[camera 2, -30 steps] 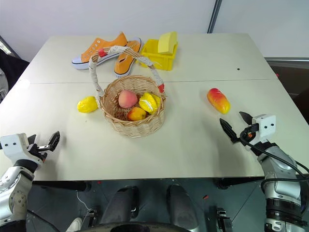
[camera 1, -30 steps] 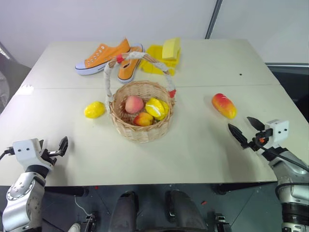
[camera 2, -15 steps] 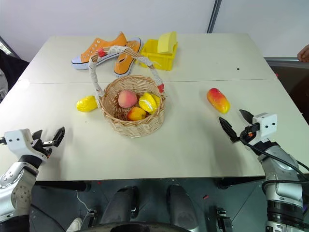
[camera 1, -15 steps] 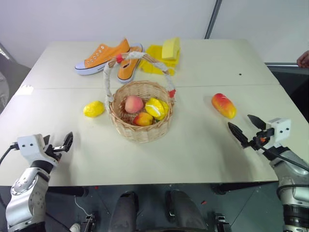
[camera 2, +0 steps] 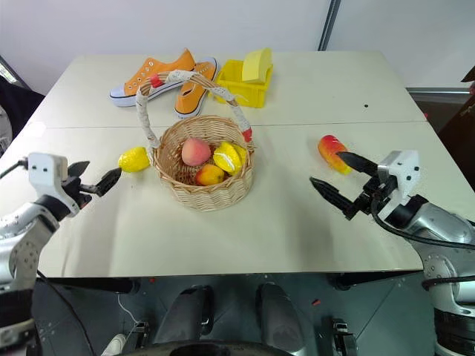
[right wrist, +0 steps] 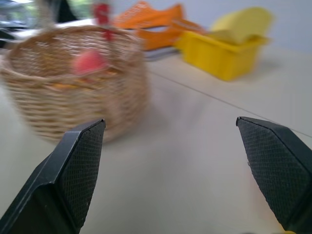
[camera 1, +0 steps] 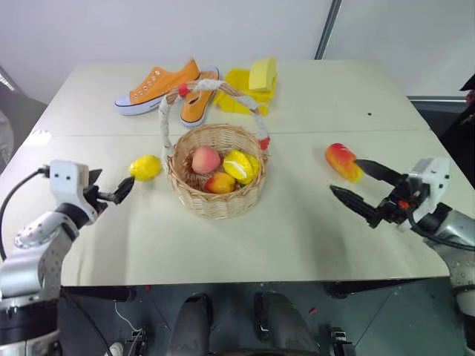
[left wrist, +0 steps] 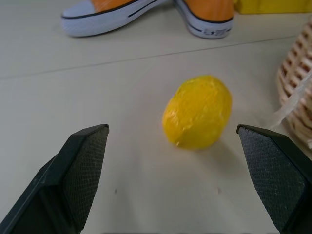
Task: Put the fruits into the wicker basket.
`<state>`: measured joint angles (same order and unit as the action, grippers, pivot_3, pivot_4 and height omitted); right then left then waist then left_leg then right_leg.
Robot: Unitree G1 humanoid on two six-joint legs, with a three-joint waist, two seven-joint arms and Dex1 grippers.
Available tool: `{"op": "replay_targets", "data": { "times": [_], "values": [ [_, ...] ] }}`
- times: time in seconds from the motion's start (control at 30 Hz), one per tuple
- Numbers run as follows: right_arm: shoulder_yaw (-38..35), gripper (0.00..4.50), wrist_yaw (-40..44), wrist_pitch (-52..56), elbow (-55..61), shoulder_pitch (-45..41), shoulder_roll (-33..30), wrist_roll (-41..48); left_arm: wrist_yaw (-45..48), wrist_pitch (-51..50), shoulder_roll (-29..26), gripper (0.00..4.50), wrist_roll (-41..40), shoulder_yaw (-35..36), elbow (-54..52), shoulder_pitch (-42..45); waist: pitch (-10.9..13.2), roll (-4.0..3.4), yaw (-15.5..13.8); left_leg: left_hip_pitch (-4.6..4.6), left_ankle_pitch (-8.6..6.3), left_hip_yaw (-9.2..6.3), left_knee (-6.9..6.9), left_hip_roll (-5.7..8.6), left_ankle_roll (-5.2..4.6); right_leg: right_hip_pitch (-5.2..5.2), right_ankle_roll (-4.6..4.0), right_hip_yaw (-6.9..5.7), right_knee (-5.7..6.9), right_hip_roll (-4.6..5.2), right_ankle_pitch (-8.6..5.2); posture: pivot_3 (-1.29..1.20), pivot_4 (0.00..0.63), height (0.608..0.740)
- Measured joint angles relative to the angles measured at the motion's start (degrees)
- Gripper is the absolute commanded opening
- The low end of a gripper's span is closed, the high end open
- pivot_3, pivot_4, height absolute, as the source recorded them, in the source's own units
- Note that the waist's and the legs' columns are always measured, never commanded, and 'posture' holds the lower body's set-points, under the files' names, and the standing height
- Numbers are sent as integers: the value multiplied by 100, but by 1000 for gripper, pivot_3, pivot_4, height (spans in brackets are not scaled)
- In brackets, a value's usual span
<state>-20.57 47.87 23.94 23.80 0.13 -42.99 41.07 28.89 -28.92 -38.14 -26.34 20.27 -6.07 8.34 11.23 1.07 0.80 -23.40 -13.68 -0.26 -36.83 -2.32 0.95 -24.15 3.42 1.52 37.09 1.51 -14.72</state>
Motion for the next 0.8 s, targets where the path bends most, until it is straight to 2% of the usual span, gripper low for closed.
{"op": "replay_targets", "data": {
  "times": [0.17, 0.37, 0.53, 0.63, 0.73, 0.8],
  "values": [
    [427, 4481, -21, 577, 735, -705, -136, 511, 444, -104, -439, 4500, 450, -771, 724, 956, 0, 1, -4, -3, 0, -1, 0, 2, 0, -4, 0, -1, 0, -2, 1, 0, 150, 740],
    [1103, 4481, -325, 1010, 1355, -1349, -110, 739, 722, -177, -480, 4500, 919, -1406, 1547, 1762, 3, 5, -8, -15, -1, -1, 1, 3, -2, -15, 8, -2, 0, -2, 0, 0, 150, 740],
    [1338, 4481, -375, 1047, 1466, -1491, -78, 731, 845, -278, -329, 4500, 1195, -1768, 2087, 2233, 3, 6, -13, -15, -1, -1, 0, 6, -2, -14, 12, -2, 0, -1, 2, 0, 150, 740],
    [1346, 4500, -333, 952, 1465, -1473, -73, 647, 946, -331, -256, 3651, 1256, -1918, 2282, 2339, 3, 7, -12, -16, 0, -1, -1, 6, -2, -14, 22, -2, 1, -2, 8, 0, 150, 740],
    [1342, 4500, -248, 812, 1460, -1353, -69, 574, 934, -326, -206, 2193, 1332, -1933, 2383, 2373, 3, 7, -2, -16, 0, -3, -1, 5, -2, -14, 25, -3, 5, -6, 10, 0, 150, 740],
    [1341, 4500, -190, 735, 1438, -1255, -64, 504, 879, -331, -206, 2193, 1336, -1891, 2399, 2388, 3, 7, -3, -15, 0, -4, -2, 4, -2, -15, 25, -3, 9, -6, 10, 0, 150, 740]
  ]
}}
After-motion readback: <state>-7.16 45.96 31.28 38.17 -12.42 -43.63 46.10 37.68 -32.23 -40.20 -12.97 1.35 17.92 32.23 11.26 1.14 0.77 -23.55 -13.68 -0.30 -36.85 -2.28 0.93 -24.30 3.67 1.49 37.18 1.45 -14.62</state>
